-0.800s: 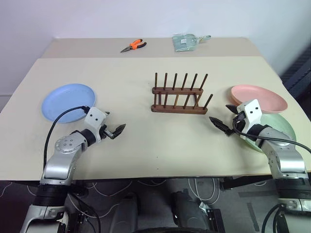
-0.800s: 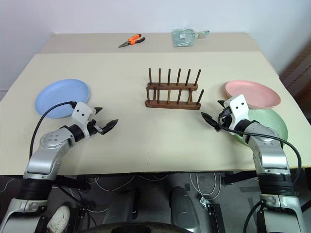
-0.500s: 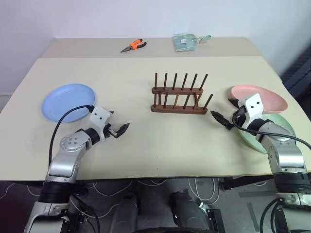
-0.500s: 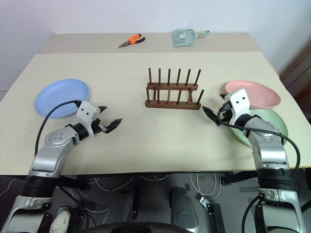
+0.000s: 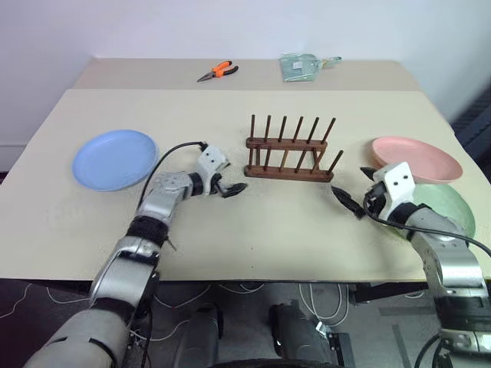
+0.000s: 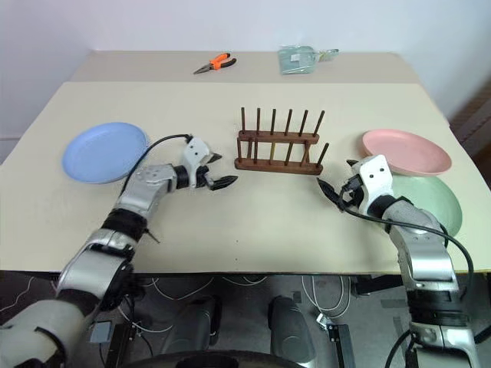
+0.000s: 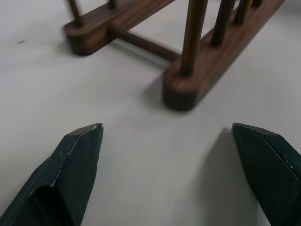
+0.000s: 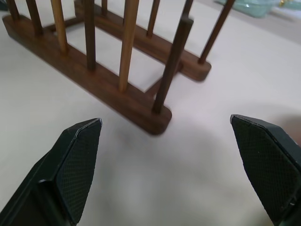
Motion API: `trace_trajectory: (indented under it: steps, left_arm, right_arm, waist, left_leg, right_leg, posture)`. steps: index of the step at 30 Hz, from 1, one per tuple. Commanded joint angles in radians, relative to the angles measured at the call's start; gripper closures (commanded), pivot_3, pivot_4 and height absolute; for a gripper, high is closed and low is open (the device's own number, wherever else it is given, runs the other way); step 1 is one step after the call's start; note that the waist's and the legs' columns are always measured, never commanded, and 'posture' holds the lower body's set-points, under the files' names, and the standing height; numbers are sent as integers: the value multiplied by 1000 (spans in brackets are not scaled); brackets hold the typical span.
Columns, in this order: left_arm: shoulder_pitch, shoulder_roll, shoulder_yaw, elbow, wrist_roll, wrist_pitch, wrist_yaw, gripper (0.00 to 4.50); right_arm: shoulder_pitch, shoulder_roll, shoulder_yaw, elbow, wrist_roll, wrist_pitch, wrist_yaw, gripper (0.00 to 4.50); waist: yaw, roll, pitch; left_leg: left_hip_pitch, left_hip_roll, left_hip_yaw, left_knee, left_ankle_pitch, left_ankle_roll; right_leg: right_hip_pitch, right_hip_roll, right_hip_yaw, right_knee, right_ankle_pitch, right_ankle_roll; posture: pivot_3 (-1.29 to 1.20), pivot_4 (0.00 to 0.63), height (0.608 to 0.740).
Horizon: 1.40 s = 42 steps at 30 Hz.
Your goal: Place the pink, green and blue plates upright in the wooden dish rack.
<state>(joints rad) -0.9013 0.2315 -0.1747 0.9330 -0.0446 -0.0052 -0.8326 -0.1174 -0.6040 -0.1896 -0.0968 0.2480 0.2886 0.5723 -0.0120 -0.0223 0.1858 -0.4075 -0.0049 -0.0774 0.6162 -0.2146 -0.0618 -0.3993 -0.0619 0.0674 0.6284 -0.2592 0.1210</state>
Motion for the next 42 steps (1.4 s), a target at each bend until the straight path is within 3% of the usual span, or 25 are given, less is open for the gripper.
trace_trajectory:
  steps: [1, 4, 10, 11, 17, 21, 23, 24, 28, 29, 31, 33, 36, 40, 42]
  left_arm:
    - [-79, -59, -10, 156, 48, -75, 21, 14]
    - [-98, -91, 2, 215, 61, -115, 30, 830]
    - [-75, -106, 23, 221, 60, -159, 24, 3654]
    - [-64, -104, 25, 210, 59, -166, 16, 3725]
    - [53, -58, 11, 22, 46, -204, -123, 3719]
    - [188, 33, -10, -267, -11, -136, -298, 3719]
    - [231, 81, -17, -359, -17, -95, -332, 2685]
    - [242, 97, -15, -381, -13, -81, -326, 2382]
    - [259, 136, 3, -398, 6, -39, -264, 350]
    - [267, 154, 3, -401, 15, -33, -252, 29]
    - [296, 200, 12, -444, 8, 27, -257, 29]
    - [333, 243, 24, -516, -25, 104, -285, 0]
    - [420, 289, 4, -707, -110, 232, -364, 885]
    - [482, 254, -72, -867, -122, 345, -334, 2820]
    - [485, 209, -113, -881, -82, 359, -273, 2829]
  right_arm:
    - [41, 6, -45, -103, -4, 8, -45, 33]
    - [80, 9, -57, -155, 2, 28, -67, 0]
    - [131, 10, -44, -199, -6, 49, -75, 0]
    - [130, 9, -38, -197, -9, 49, -73, 0]
    - [96, -3, -24, -155, -20, 41, -61, 0]
    - [82, -21, -45, -112, -24, 25, -43, 0]
    - [84, -31, -56, -94, -31, 17, -39, 0]
    - [87, -34, -59, -89, -33, 14, -36, 0]
    - [99, -46, -65, -88, -32, 9, -23, 0]
    - [105, -51, -67, -93, -28, 13, -16, 0]
    - [128, -66, -69, -118, 1, 33, 27, 0]
    - [156, -83, -66, -146, 30, 54, 75, 822]
    - [197, -114, -23, -183, 35, 68, 137, 2268]
    - [180, -108, 50, -186, -3, 73, 146, 4378]
    - [141, -84, 95, -158, -36, 71, 119, 4451]
  waist:
    - [0, 0, 0]
    - [-7, 0, 0]
    - [-5, 0, 0]
    - [-6, 0, 0]
    - [-8, 1, -1]
    - [-9, 1, -1]
    - [-8, 1, -1]
    - [-7, 1, -1]
    - [-1, 1, -1]
    - [-1, 1, -1]
    - [-3, 1, -1]
    - [-10, 1, -1]
    - [-21, 2, -2]
    - [-20, 3, -2]
    - [-14, 2, -2]
  left_leg:
    - [0, 0, 0, 0, 0, 0]
    - [0, 0, 0, 0, 0, 0]
    - [1, 0, -1, 0, 0, 0]
    - [1, 0, -1, 0, 0, 0]
    - [2, 0, -1, 0, 0, 0]
    - [2, 0, -1, -1, 0, 0]
    - [2, 0, -1, -1, 0, 0]
    - [2, 1, -1, -1, 0, 0]
    - [2, 0, -1, 0, 0, 0]
    - [2, 0, -1, 1, 0, 0]
    - [2, 0, -1, 1, 0, 0]
    - [3, 1, -1, 0, 0, 0]
    - [4, 1, -1, -2, 0, 0]
    - [5, 2, -1, 0, 0, 0]
    - [5, 1, -1, 2, 0, 0]
  right_leg:
    - [0, 0, 0, 0, 0, 0]
    - [0, 0, 0, 0, 0, 1]
    - [1, 0, 0, 1, 0, 0]
    - [1, 0, 0, 1, 0, 0]
    - [1, 0, 0, 1, 0, 0]
    - [1, 0, 0, 1, 0, 0]
    - [1, 0, 0, 1, 0, 0]
    - [1, 0, 0, 1, 0, 0]
    - [2, 0, 0, 2, 0, -1]
    - [2, 0, 0, 1, 0, -1]
    - [2, 0, 0, 1, 0, 0]
    - [2, 0, 0, 2, 0, 0]
    - [2, 1, 0, 2, 0, -1]
    - [4, 0, 0, 2, -2, -4]
    - [5, 0, 0, 2, -2, -5]
  posture:
    - [0, 150, 740]
    - [0, 150, 740]
    - [0, 150, 740]
    - [0, 150, 740]
    - [0, 150, 740]
    - [0, 150, 740]
    - [0, 150, 740]
    - [0, 150, 740]
    - [0, 150, 740]
    - [0, 150, 740]
    - [0, 150, 740]
    - [0, 150, 740]
    - [0, 150, 740]
    - [0, 150, 740]
    - [0, 150, 740]
